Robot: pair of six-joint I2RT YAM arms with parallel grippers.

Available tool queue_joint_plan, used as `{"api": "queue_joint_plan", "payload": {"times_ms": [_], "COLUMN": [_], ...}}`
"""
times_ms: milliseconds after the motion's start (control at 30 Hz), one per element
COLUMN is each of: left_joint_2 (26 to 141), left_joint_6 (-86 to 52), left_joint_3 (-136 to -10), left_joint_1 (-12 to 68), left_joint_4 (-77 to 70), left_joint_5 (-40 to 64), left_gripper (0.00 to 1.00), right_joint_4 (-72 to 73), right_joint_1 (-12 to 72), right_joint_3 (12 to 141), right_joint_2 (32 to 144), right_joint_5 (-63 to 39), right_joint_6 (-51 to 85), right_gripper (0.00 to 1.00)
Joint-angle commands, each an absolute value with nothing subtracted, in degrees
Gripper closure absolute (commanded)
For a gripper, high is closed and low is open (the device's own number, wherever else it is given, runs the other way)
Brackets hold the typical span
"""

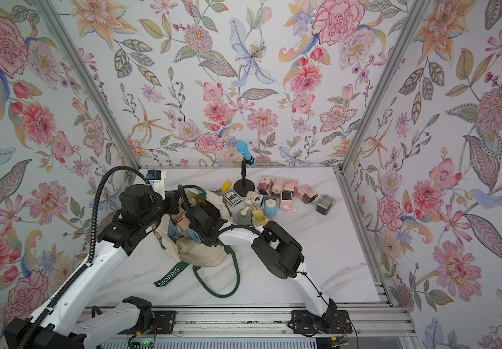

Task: Take out the pencil sharpeners from the tote bags
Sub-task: Pick up the pencil sharpener from the canvas bag.

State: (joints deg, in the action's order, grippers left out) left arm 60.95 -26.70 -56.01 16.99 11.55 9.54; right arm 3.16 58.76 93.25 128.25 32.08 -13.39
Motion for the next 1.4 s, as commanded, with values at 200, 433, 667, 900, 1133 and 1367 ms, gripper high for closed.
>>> {"api": "queue_joint_plan", "payload": {"times_ms": [200, 433, 667, 900, 1133, 1367], "left_joint_2": [58.22, 57.93, 57.88, 58.08, 58.83, 58.83], "left_joint_6": [-25.5, -25.38, -24.79, -24.29, -24.37, -24.26], "left_joint_3": [-56.62, -55.94, -55.02, -54.49, -54.37, -54.21], "left_joint_1": [15.72, 15.41, 15.56, 15.46, 15.48, 15.47], "left_joint_4": [6.43, 5.83, 5.19, 5.1, 5.1, 5.14], "left_joint_5": [8.0, 8.17, 7.83, 6.7, 6.78, 6.77], "left_gripper": [1.0, 1.0, 1.0, 1.0, 1.0, 1.0], "right_joint_4": [-4.22, 0.98, 9.35, 14.15, 19.95, 20.29], "right_joint_1": [54.74, 54.78, 55.57, 56.33, 57.5, 60.28], "right_joint_3": [86.08, 83.18, 76.08, 70.09, 64.0, 61.26], "right_joint_2": [124.98, 123.14, 116.77, 110.6, 104.22, 100.41], "right_joint_5": [24.82, 16.04, 10.48, 4.6, -8.4, -14.37], "right_joint_6": [-6.67, -6.5, -6.94, -8.35, -8.58, -11.96], "right_gripper": [0.02, 0.14, 0.22, 0.25, 0.29, 0.3]}}
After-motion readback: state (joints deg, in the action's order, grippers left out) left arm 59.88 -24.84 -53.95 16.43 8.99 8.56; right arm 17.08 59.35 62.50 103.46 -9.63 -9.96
